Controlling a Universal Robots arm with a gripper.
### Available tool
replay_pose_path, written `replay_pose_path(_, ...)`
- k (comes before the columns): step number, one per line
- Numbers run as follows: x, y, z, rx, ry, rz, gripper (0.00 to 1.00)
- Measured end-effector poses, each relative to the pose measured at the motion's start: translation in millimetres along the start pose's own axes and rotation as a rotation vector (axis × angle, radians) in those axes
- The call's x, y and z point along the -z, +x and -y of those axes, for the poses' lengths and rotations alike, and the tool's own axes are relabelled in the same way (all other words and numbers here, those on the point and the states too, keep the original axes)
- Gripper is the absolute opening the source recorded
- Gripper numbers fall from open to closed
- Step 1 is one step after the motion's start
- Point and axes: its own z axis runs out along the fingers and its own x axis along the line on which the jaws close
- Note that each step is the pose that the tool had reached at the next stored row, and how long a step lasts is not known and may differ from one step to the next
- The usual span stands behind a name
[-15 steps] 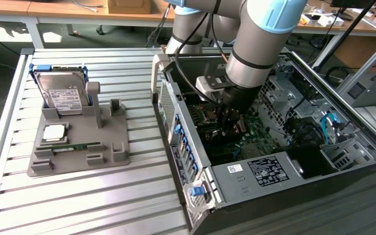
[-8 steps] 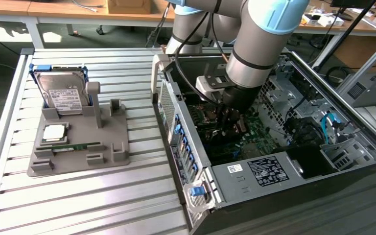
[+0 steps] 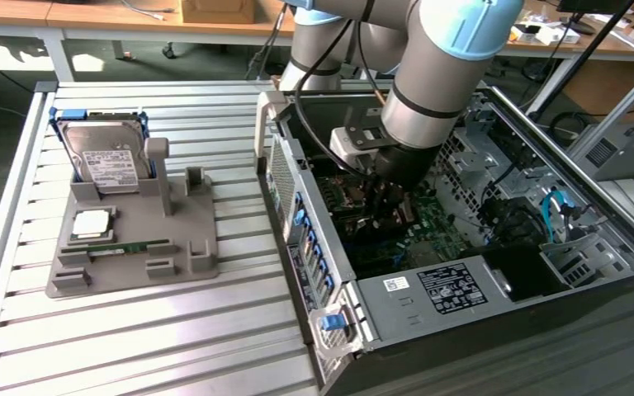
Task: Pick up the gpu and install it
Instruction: 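Insert the gpu into the slot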
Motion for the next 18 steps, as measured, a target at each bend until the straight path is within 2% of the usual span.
replay_pose_path(2, -0.2, 0.0, 0.1, -0.005, 0.0003, 0.0054, 0.27)
replay_pose_path(5, -0.3, 0.0, 0.5, -0.017, 0.0007, 0.0078, 0.27)
replay_pose_path(12, -0.3, 0.5, 1.5, -0.034, 0.0006, 0.008, 0.27)
replay_pose_path(18, -1.6, 0.6, 2.3, -0.04, -0.0024, 0.0075, 0.27)
